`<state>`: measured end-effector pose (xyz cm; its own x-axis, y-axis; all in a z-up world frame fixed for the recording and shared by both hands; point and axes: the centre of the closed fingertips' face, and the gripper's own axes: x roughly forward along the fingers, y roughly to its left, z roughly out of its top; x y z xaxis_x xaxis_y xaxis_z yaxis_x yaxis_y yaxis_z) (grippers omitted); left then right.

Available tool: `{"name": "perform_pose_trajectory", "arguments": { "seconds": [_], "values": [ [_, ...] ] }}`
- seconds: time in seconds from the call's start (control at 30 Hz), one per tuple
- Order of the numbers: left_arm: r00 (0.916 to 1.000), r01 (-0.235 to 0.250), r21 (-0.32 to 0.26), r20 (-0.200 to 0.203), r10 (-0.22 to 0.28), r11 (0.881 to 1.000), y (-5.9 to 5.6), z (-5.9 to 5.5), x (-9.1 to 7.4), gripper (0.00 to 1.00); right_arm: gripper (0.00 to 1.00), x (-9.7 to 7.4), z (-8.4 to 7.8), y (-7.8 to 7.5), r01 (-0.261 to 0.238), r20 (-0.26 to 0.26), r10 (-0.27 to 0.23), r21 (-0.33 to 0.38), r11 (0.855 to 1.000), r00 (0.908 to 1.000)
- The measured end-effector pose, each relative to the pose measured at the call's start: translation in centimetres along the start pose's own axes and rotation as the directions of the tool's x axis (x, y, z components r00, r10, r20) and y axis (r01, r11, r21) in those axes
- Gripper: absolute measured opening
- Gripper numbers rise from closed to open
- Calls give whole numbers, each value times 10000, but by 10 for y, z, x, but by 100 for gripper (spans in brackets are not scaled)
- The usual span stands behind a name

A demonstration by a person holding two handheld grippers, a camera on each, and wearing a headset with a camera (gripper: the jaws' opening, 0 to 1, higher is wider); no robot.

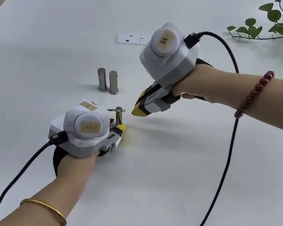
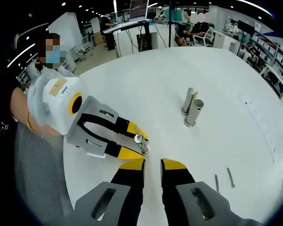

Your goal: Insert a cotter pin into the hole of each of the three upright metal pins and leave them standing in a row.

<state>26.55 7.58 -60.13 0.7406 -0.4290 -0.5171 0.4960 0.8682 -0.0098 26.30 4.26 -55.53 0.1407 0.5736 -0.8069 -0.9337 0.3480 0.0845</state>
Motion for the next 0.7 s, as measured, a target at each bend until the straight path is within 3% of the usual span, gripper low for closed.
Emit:
{"name": "perform_pose_trajectory", "arguments": {
  "seconds": [0.1,0.2,0.37,0.43,0.5,0.7],
  "values": [
    [9997,68,-141,246,-64,9999,0,6,-1,16,13,-7,1,-4,155,785,-214,751,9971,9967],
    [9992,85,-289,404,-73,9995,0,10,-1,15,18,-11,-1,-5,270,1151,-398,1106,9935,9926],
    [9987,78,-392,512,-58,9992,0,11,-1,11,22,-21,0,0,229,2254,-676,1950,9805,9719],
    [9987,55,-339,517,-37,9994,0,11,-1,9,24,-23,-1,2,224,2450,-757,2133,9767,9666],
    [9986,33,-328,530,-16,9995,0,11,-1,7,23,-25,1,1,394,2896,-1005,2097,9770,9518],
    [9984,21,-350,558,-1,9994,-1,12,-2,6,23,-28,-10,5,574,3180,-1335,2377,9697,9387]
  ]
}}
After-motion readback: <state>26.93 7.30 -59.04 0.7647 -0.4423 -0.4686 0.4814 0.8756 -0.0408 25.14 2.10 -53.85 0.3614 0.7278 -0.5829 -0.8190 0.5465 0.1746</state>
